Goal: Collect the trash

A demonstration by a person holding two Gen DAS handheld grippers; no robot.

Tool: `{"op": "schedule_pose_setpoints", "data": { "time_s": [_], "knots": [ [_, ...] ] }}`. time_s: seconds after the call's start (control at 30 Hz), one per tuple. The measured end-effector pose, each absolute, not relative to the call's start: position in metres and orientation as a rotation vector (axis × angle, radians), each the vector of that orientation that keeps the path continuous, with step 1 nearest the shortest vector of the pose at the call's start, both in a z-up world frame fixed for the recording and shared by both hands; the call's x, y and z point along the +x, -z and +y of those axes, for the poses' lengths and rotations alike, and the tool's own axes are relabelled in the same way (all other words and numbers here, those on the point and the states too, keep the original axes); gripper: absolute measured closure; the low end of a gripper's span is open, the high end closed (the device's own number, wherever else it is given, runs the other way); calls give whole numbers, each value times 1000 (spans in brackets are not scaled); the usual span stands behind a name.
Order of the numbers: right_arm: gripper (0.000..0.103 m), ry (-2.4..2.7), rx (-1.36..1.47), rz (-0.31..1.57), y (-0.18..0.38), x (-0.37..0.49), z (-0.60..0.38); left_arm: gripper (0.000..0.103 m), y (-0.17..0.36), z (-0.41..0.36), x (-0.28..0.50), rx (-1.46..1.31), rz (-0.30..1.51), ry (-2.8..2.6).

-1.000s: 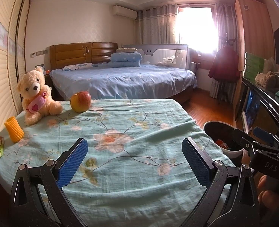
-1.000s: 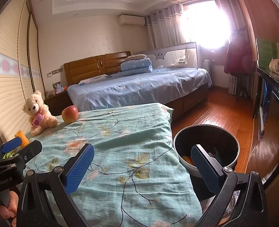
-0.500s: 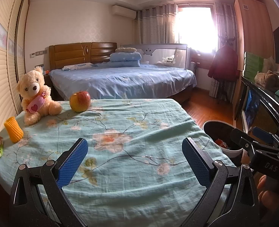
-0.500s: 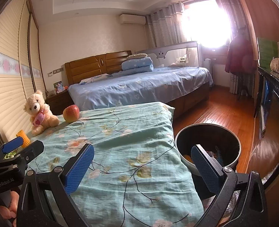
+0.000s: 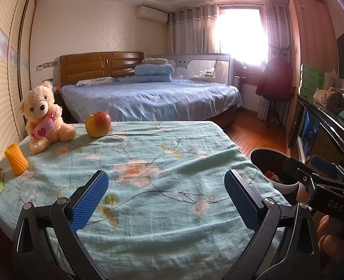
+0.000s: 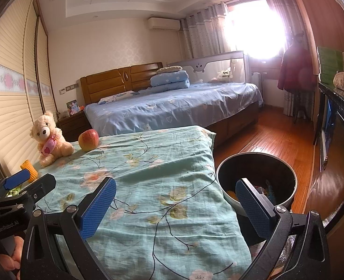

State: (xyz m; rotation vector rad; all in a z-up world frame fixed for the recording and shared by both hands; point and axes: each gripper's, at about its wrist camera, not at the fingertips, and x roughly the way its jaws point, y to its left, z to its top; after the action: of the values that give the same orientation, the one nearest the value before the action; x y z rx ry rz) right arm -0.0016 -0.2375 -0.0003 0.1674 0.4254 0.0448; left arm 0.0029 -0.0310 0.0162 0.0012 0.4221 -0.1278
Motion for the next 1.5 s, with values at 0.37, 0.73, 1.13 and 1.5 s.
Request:
{"op": "schedule_pose_setpoints", "data": {
  "time_s": [0.37, 0.73, 1.13, 1.5],
  "knots": [
    [0, -50, 168, 431, -1, -2, -236, 1, -15, -31, 3, 1, 427, 130],
    [0, -53, 172, 436, 0, -2, -235, 1, -12, -32, 5, 0, 431, 132],
    [0, -62, 177, 449, 6, 2, -236, 1, -6, -32, 9, 0, 442, 133],
    [0, -68, 181, 480, 9, 14, -235, 1, 1, -27, 23, -17, 490, 141]
  ]
}}
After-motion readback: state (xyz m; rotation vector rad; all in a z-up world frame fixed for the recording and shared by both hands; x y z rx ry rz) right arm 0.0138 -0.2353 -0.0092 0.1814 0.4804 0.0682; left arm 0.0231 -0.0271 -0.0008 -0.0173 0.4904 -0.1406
